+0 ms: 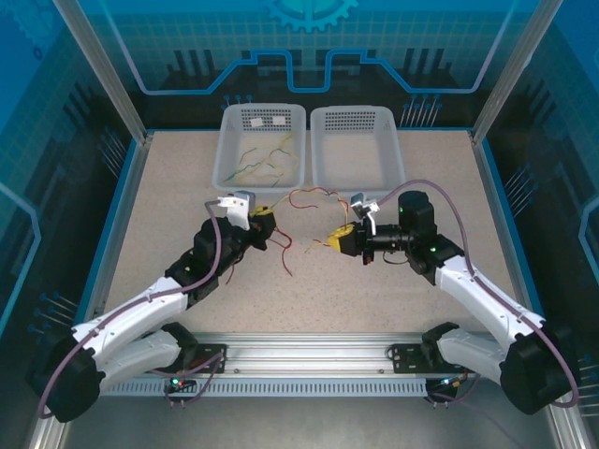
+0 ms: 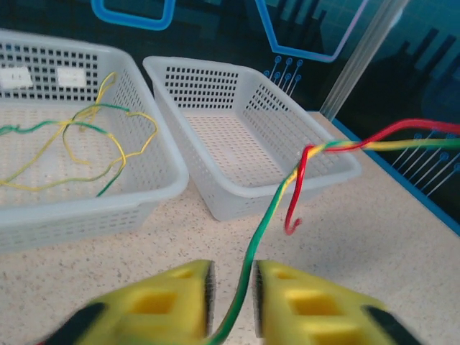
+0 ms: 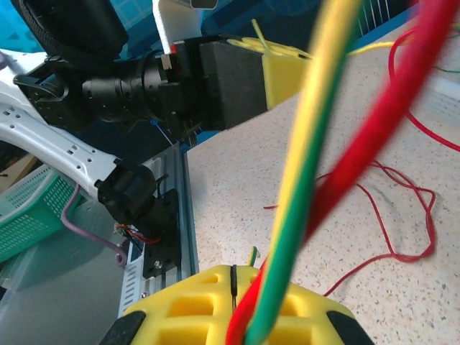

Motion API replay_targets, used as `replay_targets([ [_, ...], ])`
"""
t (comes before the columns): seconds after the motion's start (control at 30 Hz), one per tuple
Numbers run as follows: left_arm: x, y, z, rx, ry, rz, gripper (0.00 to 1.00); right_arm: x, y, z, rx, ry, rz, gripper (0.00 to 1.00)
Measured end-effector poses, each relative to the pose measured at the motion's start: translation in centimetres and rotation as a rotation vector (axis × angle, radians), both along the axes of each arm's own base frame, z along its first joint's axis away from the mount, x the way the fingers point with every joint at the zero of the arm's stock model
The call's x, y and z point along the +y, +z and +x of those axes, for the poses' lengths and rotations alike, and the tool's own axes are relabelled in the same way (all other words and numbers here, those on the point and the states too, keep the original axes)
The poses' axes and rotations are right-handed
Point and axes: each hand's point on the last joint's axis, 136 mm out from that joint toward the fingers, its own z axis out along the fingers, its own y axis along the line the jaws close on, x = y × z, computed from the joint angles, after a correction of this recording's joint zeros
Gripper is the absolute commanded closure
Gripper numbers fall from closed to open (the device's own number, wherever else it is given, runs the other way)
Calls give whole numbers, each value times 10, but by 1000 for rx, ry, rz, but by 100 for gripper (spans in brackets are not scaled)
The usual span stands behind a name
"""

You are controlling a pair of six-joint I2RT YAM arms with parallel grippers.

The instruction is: Untangle the cables

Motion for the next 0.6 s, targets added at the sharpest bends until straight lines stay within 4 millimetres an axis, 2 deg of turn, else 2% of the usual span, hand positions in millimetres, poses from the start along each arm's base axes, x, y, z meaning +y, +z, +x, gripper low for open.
replay_targets([
  [0.13,3,10,-1,-28,10,-12,37,-4,-4,14,-3,-87,-34,100],
  [0.2,6,21,-5,-57,13,-31,34,-6,-7,19,5,-125,-48,100],
  [0.23,9,28,-8,-78,13,-41,29,-7,-8,21,13,-139,-54,100],
  [0.47,21,58,-27,-179,8,-86,28,-12,8,32,29,-207,-78,100],
  [0.6,13,68,-38,-219,-74,-81,32,-14,18,38,46,-251,-81,100],
])
